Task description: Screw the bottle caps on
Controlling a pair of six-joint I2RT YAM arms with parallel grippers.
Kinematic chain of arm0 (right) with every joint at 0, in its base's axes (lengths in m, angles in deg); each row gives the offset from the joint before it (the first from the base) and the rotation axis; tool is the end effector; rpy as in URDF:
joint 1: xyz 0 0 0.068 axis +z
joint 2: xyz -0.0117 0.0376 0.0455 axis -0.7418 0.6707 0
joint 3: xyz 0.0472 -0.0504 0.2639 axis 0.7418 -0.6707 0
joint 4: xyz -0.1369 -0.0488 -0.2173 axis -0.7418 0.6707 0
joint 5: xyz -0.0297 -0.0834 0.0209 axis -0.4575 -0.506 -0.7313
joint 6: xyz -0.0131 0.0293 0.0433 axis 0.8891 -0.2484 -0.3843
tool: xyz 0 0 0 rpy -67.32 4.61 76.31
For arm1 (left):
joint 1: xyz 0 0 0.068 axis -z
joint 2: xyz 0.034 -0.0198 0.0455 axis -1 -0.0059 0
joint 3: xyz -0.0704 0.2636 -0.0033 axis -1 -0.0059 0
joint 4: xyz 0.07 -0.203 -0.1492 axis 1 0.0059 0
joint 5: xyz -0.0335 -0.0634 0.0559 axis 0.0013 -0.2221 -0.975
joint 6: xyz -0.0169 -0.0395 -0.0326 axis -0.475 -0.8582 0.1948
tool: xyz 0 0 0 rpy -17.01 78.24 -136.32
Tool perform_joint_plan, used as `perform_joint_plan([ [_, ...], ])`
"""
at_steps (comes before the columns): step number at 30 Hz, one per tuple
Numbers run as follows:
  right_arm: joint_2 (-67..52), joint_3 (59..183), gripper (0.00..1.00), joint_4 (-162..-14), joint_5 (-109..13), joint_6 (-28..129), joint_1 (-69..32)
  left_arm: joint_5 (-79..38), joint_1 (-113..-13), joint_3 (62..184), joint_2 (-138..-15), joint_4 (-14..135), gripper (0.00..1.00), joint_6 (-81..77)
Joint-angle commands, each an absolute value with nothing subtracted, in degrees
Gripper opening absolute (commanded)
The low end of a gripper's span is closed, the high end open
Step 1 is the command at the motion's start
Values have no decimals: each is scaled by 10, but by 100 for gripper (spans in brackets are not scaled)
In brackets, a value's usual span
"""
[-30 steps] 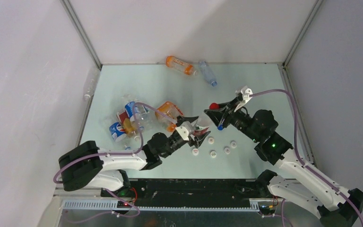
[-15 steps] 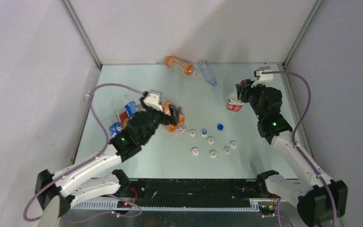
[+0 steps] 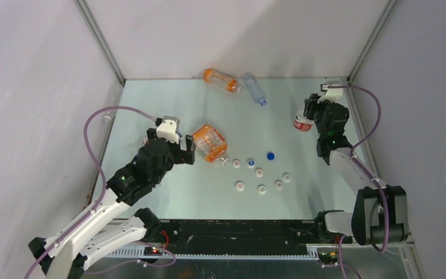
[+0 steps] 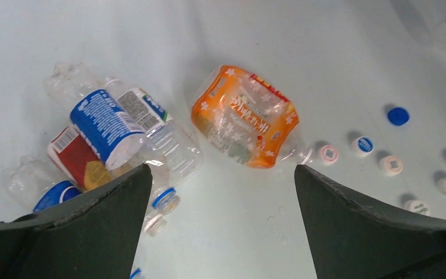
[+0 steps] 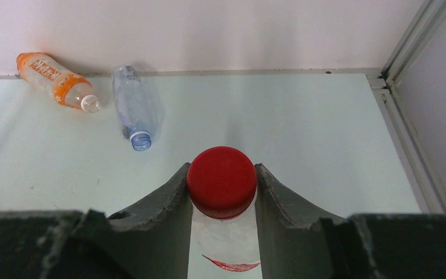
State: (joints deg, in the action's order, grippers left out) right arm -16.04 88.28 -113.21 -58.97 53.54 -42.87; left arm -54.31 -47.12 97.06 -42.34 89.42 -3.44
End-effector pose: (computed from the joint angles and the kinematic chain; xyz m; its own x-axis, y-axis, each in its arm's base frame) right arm 0.2920 0.0235 0.2848 -0.0970 0.0585 -0.9936 -0.0243 0.9978 0.0611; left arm 0.1285 -0.0972 0.3292 -0.3387 0.0321 -0.9404 0.2432 0.9684 -0.0546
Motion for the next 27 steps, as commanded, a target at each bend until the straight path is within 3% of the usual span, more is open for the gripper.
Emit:
perform_joint_plan([
  [1,-142,862,11,-1230,-570,543,-437,-566,-478,970,-423,923,100,2],
  [14,-112,842,21,-1232,-538,539,-447,-561,-504,946,-421,915,100,11],
  [27,-134,821,49,-1237,-533,544,-447,-551,-528,939,-417,910,100,9],
])
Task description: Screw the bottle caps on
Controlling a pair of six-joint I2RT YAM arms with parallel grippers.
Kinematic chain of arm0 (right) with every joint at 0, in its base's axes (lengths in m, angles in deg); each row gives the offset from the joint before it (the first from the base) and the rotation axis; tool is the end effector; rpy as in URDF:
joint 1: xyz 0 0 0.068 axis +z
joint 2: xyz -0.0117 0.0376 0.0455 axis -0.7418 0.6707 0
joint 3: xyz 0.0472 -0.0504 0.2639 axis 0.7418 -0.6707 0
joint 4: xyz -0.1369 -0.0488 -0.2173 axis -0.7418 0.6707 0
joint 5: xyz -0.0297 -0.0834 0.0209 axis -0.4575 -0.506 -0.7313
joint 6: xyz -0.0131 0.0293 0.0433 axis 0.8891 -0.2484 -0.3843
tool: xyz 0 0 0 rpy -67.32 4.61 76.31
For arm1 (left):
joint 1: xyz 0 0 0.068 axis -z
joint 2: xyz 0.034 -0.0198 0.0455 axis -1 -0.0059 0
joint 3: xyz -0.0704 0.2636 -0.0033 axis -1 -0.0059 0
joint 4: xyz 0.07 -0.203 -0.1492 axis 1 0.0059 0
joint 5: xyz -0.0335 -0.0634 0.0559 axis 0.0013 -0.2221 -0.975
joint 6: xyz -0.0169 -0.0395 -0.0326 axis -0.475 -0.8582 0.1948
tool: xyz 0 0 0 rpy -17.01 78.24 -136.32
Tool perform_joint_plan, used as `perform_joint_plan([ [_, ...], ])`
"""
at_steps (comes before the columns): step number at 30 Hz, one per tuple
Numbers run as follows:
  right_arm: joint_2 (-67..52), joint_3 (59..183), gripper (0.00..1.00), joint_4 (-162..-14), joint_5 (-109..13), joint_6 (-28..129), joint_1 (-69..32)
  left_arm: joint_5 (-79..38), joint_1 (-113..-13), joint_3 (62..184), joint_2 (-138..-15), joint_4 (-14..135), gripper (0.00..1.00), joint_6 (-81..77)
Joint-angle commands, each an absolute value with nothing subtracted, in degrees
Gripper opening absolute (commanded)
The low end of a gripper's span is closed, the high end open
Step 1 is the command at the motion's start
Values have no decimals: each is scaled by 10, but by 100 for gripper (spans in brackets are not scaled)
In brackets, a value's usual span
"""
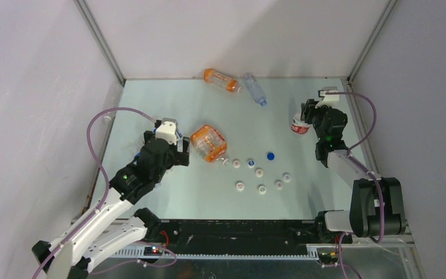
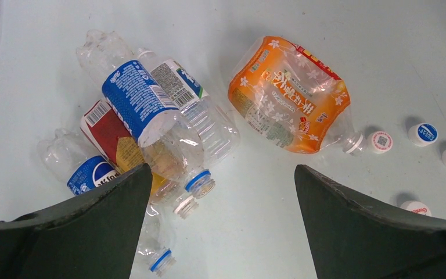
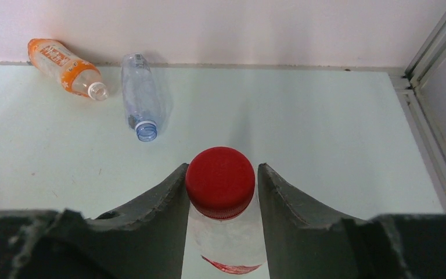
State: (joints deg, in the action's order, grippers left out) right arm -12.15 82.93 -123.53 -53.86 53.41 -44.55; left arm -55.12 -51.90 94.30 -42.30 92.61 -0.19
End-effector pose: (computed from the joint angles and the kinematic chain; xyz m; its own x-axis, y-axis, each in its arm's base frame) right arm 0.2954 0.0183 0.2536 -0.0826 0.0644 -0.9945 -0.0846 0.9939 0.0714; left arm 0.1353 -0.0849 0.3077 -0.4037 0.1177 -0.9073 0.1701 0.9841 0.0520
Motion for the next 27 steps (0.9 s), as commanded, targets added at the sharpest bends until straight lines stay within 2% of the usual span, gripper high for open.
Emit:
perform_joint_plan([
  [1,-135,821,51,-1234,-533,545,-447,-550,-528,939,-417,910,100,10],
  [9,-154,821,71,-1220,-533,547,-448,-542,-534,938,-422,911,100,11],
  [18,-223,821,81,-1160,-536,550,-448,-537,-540,926,-421,877,100,12],
  [24,-329,829,92,-1074,-529,528,-442,-526,-542,920,-415,876,100,23],
  [27,-374,833,92,-1025,-543,516,-420,-507,-542,921,-418,886,100,37],
])
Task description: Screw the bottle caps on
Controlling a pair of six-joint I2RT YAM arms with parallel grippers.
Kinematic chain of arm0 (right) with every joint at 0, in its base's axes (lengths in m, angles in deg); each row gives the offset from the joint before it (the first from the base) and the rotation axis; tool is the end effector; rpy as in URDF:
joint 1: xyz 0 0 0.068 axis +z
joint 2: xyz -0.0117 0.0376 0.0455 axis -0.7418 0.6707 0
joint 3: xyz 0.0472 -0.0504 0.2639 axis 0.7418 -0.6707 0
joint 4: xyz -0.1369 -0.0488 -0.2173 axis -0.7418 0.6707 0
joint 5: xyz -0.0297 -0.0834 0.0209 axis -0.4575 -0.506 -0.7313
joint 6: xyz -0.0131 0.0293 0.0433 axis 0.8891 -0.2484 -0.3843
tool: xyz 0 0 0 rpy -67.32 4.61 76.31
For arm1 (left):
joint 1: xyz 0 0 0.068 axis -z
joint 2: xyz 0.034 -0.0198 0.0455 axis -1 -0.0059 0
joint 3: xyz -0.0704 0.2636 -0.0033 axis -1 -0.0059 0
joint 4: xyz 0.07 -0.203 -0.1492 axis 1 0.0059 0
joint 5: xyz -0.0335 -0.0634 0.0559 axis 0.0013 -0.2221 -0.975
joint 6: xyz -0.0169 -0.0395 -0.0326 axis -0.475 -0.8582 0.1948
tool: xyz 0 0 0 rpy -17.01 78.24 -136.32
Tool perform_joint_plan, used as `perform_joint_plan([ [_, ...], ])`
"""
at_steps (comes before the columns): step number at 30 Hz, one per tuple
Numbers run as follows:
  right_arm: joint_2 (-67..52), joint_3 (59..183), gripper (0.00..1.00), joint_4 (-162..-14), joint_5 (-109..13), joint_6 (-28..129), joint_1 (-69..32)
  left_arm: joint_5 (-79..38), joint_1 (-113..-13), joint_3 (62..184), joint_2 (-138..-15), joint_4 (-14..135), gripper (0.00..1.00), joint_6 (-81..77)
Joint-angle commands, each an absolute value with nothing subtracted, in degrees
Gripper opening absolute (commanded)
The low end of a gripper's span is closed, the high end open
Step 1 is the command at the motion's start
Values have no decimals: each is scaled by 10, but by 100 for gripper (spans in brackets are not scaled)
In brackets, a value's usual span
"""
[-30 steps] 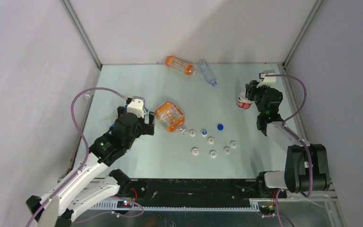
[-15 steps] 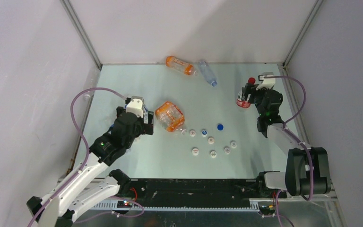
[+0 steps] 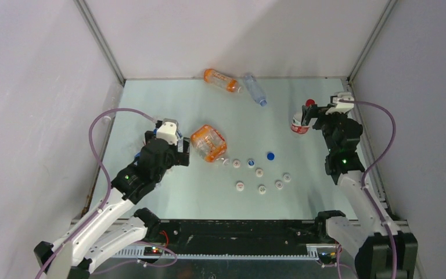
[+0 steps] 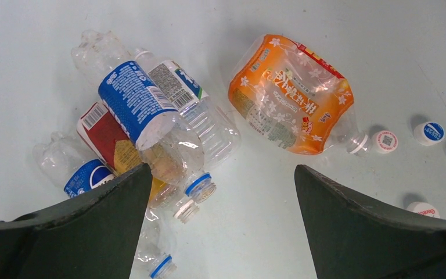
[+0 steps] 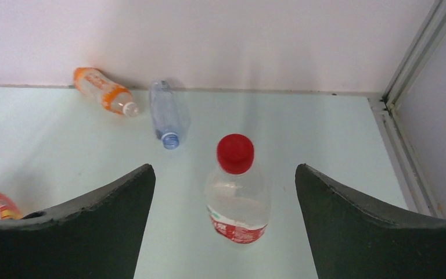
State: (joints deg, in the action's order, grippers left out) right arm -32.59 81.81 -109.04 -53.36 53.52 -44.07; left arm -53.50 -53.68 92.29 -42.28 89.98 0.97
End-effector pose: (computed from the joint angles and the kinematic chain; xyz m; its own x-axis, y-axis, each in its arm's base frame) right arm 0.2328 0.0169 0.3068 0.0003 0.0673 -0.9977 -0.1075 0.9920 0.0669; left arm 0.1399 -0.0832 0.3001 -0.3999 0.1196 -0.9087 0.1723 0.9836 0.0537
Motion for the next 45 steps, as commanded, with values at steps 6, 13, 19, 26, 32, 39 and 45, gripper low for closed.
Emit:
perform_joint_plan([
  [6,-447,841,92,-968,-574,505,-274,-500,-543,935,-446,904,100,46],
  [13,-450,848,92,-884,-688,519,-37,-530,-590,992,-515,950,100,-5],
  [19,-424,842,93,-846,-781,515,102,-510,-663,1001,-558,931,100,-92],
  [26,-413,815,93,-868,-793,498,151,-511,-760,1007,-615,878,100,-144],
  [32,-399,809,93,-881,-795,503,156,-495,-815,1034,-706,832,99,-168],
  [39,-381,809,93,-908,-786,507,156,-482,-832,1092,-819,825,94,-178],
  [45,-366,809,93,-924,-781,519,157,-484,-843,1084,-851,819,86,-200],
])
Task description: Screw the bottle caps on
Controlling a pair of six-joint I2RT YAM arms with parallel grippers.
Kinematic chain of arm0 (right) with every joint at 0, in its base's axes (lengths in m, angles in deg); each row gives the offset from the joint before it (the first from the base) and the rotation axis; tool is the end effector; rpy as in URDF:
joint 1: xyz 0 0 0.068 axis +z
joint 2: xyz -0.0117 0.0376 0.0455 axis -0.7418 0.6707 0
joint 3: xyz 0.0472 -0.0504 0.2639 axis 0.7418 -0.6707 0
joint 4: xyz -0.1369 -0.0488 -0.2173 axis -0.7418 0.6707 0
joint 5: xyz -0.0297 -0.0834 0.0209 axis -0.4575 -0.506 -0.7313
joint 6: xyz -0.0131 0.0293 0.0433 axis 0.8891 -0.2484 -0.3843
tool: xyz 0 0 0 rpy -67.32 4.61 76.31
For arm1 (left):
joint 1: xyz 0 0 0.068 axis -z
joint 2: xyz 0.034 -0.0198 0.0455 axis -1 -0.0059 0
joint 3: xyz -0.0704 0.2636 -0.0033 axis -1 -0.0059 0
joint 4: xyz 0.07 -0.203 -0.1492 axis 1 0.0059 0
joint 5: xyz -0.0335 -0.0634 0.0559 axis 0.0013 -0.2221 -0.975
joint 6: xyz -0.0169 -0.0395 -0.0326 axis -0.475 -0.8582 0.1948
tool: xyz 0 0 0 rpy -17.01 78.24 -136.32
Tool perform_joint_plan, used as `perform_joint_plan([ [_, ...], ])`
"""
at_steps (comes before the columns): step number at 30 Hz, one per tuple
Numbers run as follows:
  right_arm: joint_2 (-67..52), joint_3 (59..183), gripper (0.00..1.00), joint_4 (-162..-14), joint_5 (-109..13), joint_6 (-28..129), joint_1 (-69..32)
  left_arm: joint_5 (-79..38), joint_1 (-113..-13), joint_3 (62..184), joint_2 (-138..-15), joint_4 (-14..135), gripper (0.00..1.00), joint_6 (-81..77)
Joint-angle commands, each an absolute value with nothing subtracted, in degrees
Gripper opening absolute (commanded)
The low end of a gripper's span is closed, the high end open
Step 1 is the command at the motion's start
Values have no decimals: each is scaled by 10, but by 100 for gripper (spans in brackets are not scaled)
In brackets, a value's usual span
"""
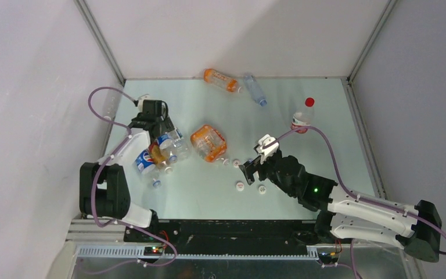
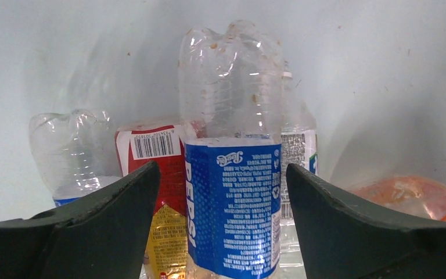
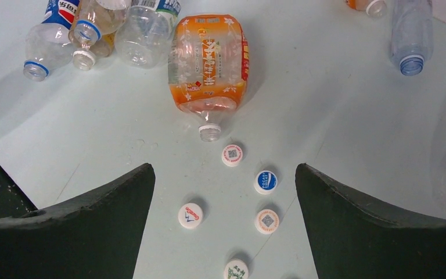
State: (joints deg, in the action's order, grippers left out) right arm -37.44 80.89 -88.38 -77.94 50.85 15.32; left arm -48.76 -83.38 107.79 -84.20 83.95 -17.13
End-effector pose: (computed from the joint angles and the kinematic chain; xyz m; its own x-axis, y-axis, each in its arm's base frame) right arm 0.1066 0.1811 0.2800 -0.2010 -0.1646 -0.9657 -0.6438 0.7652 0.0035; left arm 0.3081 -0.0217 0.2412 -0.5964 -0.3612 -0.7168 -0.4450 0.8920 -0.0792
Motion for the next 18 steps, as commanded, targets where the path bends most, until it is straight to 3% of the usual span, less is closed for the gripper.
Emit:
perform_joint_plan([
  [1,-362,809,93,-931,-780,521,157,-484,-844,1078,-854,816,83,-202],
  [10,-329,809,92,-978,-760,543,156,-442,-845,1071,-848,824,59,-244],
  [18,-298,809,91,-1072,-704,560,164,-421,-842,1056,-752,868,45,-340],
])
